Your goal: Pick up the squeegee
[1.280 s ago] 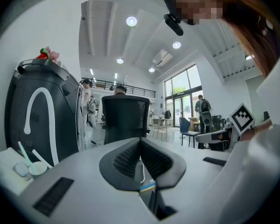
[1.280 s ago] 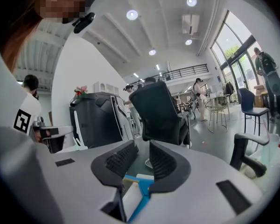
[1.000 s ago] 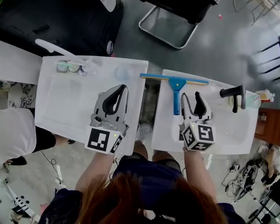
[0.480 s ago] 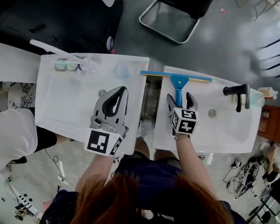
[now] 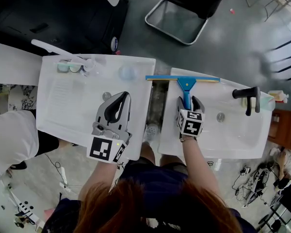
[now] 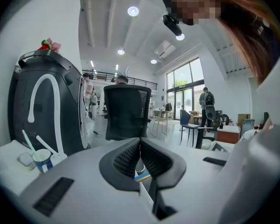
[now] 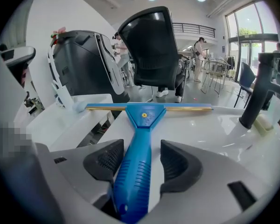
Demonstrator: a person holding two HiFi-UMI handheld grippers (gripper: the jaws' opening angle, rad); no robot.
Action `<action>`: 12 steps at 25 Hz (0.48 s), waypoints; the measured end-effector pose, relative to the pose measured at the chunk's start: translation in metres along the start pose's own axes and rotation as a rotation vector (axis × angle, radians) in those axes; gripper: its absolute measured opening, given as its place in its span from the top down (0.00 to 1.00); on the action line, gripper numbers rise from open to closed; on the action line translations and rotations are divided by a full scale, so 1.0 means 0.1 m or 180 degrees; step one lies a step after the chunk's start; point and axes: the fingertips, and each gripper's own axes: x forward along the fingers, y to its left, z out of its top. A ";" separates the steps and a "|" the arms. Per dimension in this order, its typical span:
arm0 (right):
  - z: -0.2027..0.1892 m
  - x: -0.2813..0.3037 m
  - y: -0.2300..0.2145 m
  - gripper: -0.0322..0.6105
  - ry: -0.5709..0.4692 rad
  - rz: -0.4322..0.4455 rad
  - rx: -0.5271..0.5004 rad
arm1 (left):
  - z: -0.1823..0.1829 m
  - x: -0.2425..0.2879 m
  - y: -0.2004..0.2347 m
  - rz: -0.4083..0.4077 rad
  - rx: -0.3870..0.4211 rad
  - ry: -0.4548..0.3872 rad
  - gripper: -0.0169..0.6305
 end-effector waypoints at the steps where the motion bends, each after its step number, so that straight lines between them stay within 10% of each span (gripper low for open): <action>1: 0.00 0.00 0.00 0.57 -0.0011 -0.0006 -0.0001 | 0.00 -0.01 0.00 0.0005 0.0000 -0.0001 0.94; 2: 0.01 -0.01 0.00 0.69 -0.0026 -0.0004 0.0008 | 0.00 -0.02 0.00 0.0010 0.0000 -0.0002 0.94; 12: 0.20 -0.25 -0.04 0.71 -0.0408 0.0131 0.0236 | 0.10 -0.17 0.07 0.0117 0.0038 -0.0070 0.94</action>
